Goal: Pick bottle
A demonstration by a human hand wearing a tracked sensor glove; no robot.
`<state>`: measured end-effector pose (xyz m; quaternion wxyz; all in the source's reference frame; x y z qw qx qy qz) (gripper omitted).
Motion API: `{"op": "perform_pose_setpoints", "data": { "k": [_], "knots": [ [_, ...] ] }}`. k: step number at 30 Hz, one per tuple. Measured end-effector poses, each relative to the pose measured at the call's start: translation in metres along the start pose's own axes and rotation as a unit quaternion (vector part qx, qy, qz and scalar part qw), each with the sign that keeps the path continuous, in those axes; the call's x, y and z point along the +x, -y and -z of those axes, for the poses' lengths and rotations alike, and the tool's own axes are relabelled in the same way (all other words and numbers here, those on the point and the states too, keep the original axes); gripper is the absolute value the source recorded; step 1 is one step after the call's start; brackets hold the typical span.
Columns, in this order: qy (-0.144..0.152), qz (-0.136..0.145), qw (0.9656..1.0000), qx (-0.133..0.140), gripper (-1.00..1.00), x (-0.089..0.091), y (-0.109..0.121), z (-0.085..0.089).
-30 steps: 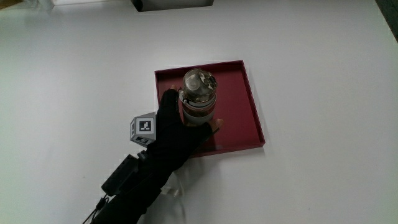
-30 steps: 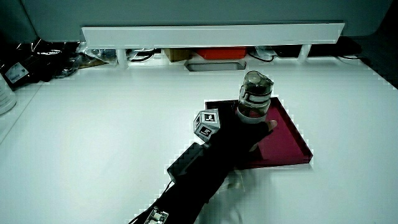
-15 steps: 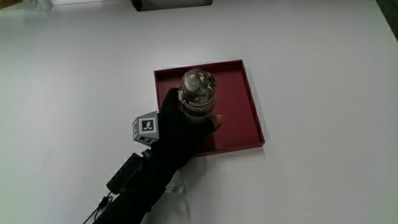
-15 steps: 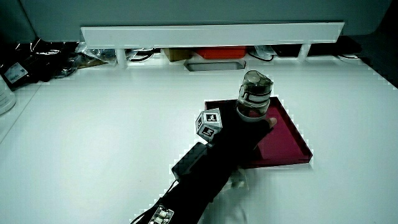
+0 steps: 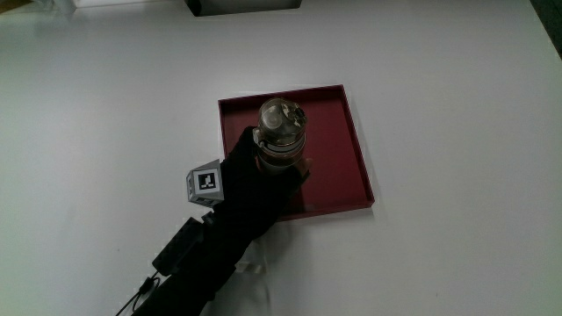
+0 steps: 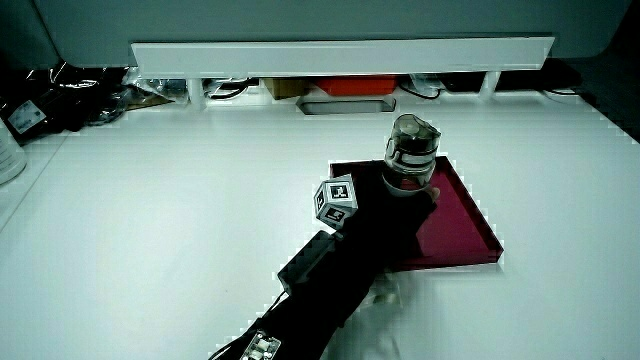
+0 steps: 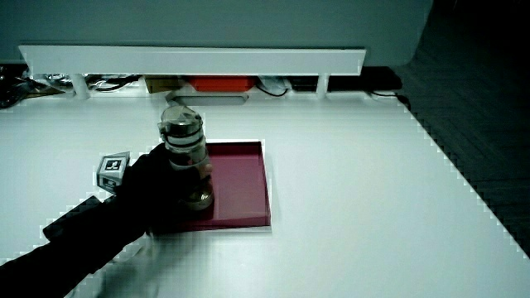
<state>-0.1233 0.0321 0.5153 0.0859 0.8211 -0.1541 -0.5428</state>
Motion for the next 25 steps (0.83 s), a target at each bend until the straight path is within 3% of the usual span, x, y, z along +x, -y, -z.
{"op": "perform_pose_setpoints", "data": {
  "k": [1, 2, 5, 10, 16, 18, 19, 20, 21, 23, 24, 25],
  "knots": [
    [0.005, -0.009, 0.9999, -0.002, 1.0, 0.002, 0.001, -0.001],
    [-0.003, -0.005, 1.0, 0.002, 1.0, 0.002, 0.001, -0.002],
    [0.01, 0.004, 0.9999, -0.003, 1.0, 0.007, 0.001, -0.006],
    [-0.005, 0.012, 0.9998, -0.013, 1.0, 0.026, 0.005, -0.017],
    [-0.019, 0.051, 0.9979, -0.034, 1.0, 0.044, 0.008, -0.036],
    [-0.014, 0.053, 0.9977, -0.041, 1.0, 0.049, 0.01, -0.043],
    [0.002, 0.052, 0.9973, -0.052, 1.0, 0.051, 0.011, -0.046],
    [0.002, 0.067, 0.9966, -0.049, 1.0, 0.05, 0.011, -0.05],
    [0.018, 0.056, 0.9966, -0.059, 1.0, 0.054, 0.014, -0.054],
    [-0.004, 0.06, 0.9967, -0.055, 1.0, 0.054, 0.015, -0.063],
    [0.03, 0.081, 0.9947, -0.056, 1.0, 0.052, 0.015, -0.066],
    [0.008, 0.068, 0.9961, -0.055, 1.0, 0.052, 0.016, -0.071]
  ]
}}
